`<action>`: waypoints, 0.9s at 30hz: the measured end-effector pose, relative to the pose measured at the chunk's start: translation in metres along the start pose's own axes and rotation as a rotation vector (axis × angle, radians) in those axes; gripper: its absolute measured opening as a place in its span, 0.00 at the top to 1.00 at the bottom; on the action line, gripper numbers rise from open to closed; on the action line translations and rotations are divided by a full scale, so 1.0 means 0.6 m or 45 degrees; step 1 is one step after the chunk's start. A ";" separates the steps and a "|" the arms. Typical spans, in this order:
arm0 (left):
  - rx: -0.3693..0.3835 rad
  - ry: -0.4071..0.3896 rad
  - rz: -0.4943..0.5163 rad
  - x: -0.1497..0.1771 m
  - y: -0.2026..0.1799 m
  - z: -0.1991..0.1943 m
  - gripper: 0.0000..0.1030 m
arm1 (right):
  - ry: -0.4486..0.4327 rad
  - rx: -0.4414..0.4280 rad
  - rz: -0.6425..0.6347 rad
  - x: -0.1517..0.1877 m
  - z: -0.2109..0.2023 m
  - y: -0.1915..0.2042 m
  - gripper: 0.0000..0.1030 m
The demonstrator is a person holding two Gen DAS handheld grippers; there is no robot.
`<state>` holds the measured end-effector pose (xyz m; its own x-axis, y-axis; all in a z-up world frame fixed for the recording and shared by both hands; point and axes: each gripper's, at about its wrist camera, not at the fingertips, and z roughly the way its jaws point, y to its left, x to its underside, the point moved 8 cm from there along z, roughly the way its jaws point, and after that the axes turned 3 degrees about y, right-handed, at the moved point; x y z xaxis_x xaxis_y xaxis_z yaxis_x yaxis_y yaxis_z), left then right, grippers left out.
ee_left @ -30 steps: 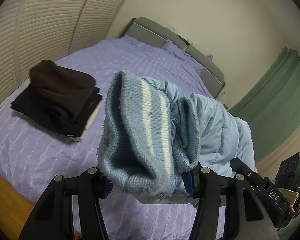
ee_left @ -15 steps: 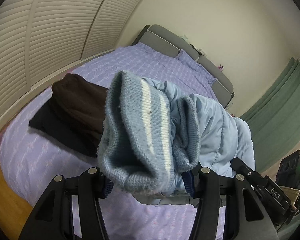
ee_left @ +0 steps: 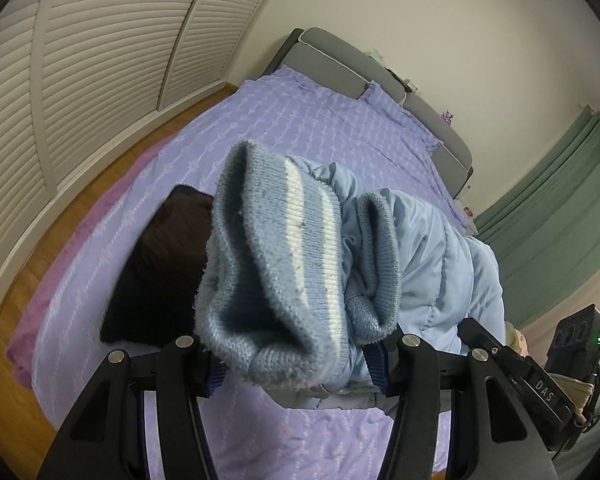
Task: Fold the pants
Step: 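Carry the lifted pants with both tools toward the dark clothes stack, then lower the pants onto the dark clothes stack and open both tools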
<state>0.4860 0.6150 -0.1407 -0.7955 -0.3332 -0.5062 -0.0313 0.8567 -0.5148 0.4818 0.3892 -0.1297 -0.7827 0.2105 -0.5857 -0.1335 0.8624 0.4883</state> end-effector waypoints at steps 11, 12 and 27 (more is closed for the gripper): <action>0.024 0.100 -0.030 -0.093 0.084 0.088 0.46 | 0.071 0.020 0.008 -0.027 0.120 0.021 0.52; 0.018 0.115 -0.023 -0.097 0.089 0.100 0.46 | 0.086 0.024 0.024 -0.028 0.135 0.014 0.52; -0.027 0.314 -0.023 -0.086 0.163 0.214 0.40 | 0.268 0.132 0.058 0.000 0.256 -0.031 0.49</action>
<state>0.6021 0.6652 -0.2537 -0.9184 -0.2444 -0.3112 -0.0574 0.8605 -0.5062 0.5777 0.4437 -0.2381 -0.8976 0.1591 -0.4110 -0.0402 0.8992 0.4358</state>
